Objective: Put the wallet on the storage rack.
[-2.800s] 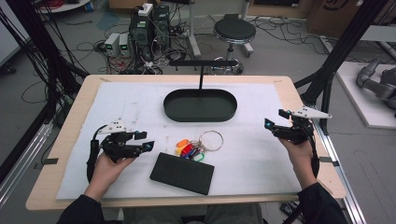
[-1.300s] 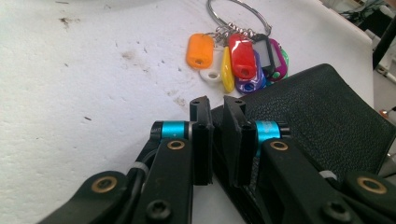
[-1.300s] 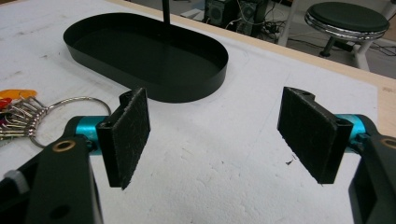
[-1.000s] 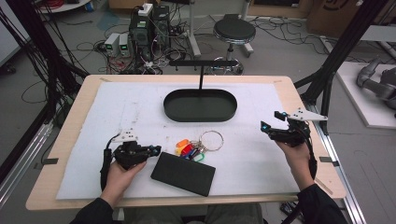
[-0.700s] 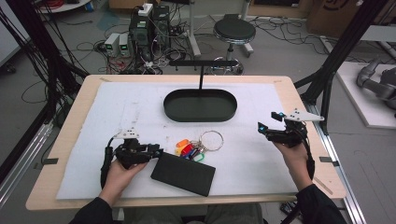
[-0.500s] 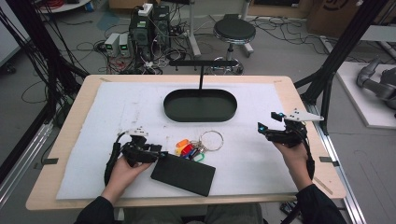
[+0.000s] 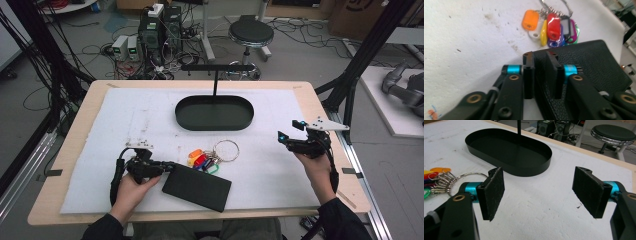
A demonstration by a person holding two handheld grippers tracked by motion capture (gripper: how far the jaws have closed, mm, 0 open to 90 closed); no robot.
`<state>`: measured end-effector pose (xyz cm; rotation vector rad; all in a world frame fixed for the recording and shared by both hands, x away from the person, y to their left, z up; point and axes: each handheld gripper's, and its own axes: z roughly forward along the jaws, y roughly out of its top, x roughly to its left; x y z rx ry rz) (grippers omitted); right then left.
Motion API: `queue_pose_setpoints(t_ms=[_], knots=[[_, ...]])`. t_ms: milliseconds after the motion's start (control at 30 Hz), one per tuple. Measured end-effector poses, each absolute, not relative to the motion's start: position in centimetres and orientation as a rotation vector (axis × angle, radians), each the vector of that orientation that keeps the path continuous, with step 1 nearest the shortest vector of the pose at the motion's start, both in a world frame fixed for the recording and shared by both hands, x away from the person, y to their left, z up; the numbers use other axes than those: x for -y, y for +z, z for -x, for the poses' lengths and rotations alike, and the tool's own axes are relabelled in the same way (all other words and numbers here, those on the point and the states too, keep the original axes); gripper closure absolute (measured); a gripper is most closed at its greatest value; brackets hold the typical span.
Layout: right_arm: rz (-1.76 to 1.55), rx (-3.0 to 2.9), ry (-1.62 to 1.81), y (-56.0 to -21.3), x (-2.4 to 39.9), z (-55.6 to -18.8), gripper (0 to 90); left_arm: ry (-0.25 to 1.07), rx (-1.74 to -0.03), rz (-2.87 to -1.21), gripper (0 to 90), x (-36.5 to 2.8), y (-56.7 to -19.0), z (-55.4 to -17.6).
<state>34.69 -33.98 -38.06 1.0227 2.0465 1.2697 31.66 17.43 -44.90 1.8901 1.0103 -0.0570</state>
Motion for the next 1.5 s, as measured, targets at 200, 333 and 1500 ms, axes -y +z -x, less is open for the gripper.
queue_pose_setpoints(t_ms=[200, 333, 1500], knots=[[-0.996, -2.064, 1.274, -38.1, 33.2, -34.5, 26.1, -0.059, -0.986, -1.842, 84.1, -17.7, -44.8, -31.4], [-0.993, -2.076, 1.316, -38.0, 32.7, -34.2, 26.1, -0.023, -0.942, -1.837, 84.4, -17.6, -44.5, -31.3], [-0.903, -2.934, 1.424, -44.4, 19.7, -28.9, 56.1, 0.152, -0.656, -1.784, 86.0, -17.1, -42.4, -29.8]])
